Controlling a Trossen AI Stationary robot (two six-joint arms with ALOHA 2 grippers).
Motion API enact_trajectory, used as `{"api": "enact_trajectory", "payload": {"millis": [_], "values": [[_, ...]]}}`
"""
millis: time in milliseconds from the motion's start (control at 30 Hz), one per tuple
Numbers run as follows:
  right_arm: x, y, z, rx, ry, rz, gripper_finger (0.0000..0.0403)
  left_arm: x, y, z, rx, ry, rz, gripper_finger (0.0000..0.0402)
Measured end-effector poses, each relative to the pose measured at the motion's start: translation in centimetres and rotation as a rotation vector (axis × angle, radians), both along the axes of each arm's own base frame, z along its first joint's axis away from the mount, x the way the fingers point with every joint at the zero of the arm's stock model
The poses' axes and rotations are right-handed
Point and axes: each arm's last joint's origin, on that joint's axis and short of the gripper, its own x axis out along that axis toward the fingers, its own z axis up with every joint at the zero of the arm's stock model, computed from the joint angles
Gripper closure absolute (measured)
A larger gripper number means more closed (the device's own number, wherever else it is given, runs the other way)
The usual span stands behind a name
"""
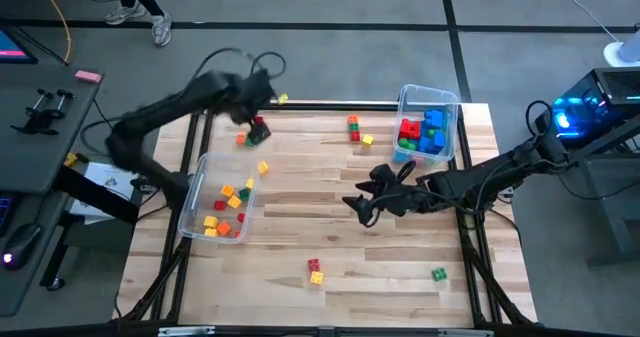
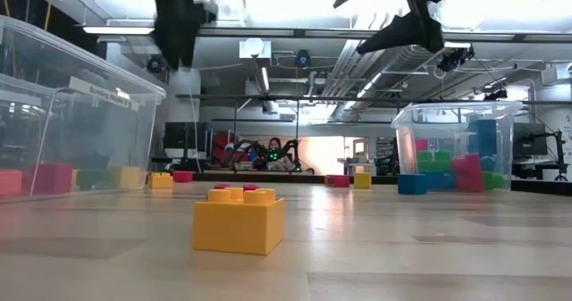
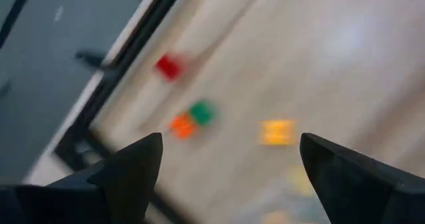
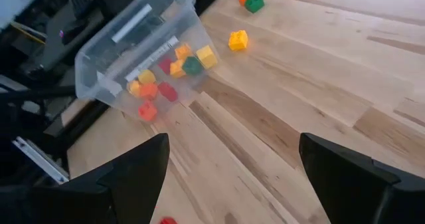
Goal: Sort blocks by size
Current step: Put the small green game piece into the left transparent bin
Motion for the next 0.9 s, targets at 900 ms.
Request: {"api": "enact_trajectory", "payload": {"millis": [900], "values": [[0.0, -0.4, 0.4, 0.051, -0.107, -0.210, 0.0071, -2.9, 6.7, -19.4, -0.206, 0.359, -0.668, 0.0090]]}}
